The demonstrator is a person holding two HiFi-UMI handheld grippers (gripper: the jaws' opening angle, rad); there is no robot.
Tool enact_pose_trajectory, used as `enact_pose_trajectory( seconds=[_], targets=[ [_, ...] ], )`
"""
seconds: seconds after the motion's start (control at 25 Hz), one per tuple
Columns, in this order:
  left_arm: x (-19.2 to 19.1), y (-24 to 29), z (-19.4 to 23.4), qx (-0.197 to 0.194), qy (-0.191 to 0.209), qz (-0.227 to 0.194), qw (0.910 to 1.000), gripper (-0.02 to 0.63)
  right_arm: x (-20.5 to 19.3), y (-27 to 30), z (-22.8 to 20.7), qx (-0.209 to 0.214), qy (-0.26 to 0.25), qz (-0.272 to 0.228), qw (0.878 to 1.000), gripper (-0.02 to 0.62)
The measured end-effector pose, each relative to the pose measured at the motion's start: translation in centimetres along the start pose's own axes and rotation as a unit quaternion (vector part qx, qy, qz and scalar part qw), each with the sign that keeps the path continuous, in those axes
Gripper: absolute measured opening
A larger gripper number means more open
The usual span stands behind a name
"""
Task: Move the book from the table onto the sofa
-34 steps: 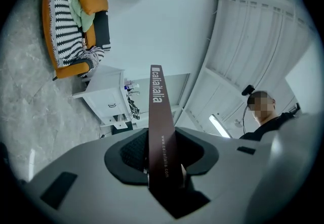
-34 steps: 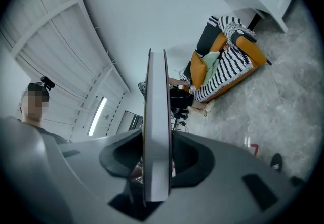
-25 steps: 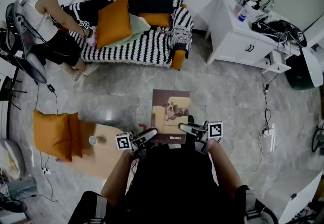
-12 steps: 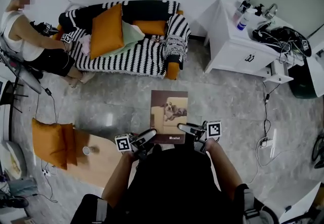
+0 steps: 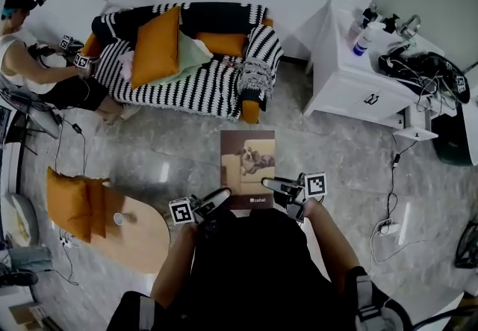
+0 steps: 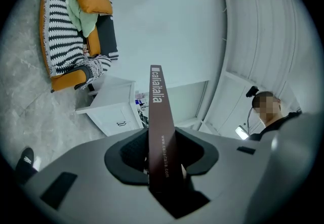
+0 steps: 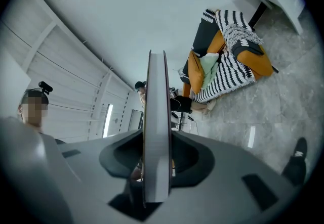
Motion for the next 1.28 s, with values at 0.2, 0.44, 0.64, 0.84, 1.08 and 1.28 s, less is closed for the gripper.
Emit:
enact_pose_trajectory(
  seconds=[0.2, 0.44, 0.64, 0.84, 1.08, 1.28],
  targets=[
    [1.2, 1.2, 0.5, 0.001, 0.000, -0.009, 1.0000, 0.147, 1.6, -0.7, -0.4, 0.008, 0.000, 0.000, 1.000, 0.156],
    [3.6, 3.2, 1.4, -0.004, 0.000, -0.002, 1.0000, 0.147, 4.2, -2.0, -1.1, 0.001, -0.001, -0.005, 1.000, 0.156],
    [7.0, 4.4, 3.3, -0.009, 0.009, 0.017, 0.9998, 0.147, 7.2, -2.4, -2.2, -0.026, -0.010, -0.015, 1.000, 0.156],
    [12.7, 6.4, 6.2, -0.009, 0.012, 0.039, 0.9991, 0.147, 12.3, -2.8, -3.7, -0.063, -0.011, -0.035, 0.997, 0.156],
    [21.3, 8.3, 9.0, 0.032, 0.033, 0.111, 0.9928, 0.149, 19.7, -2.0, -6.0, -0.101, -0.002, -0.057, 0.993, 0.156],
    [27.0, 7.6, 11.9, 0.050, 0.034, 0.158, 0.9856, 0.150, 24.7, 0.2, -7.5, -0.124, 0.000, -0.070, 0.990, 0.156]
  ],
)
Point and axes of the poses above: the fingertips, and each gripper's own axes: y forward along the fingers, z to its left, x out of its top, the point moved 4 cm from there along -y, backward along the fingers, and after that the axes turned 14 degrees about z, right-handed, at the moved point
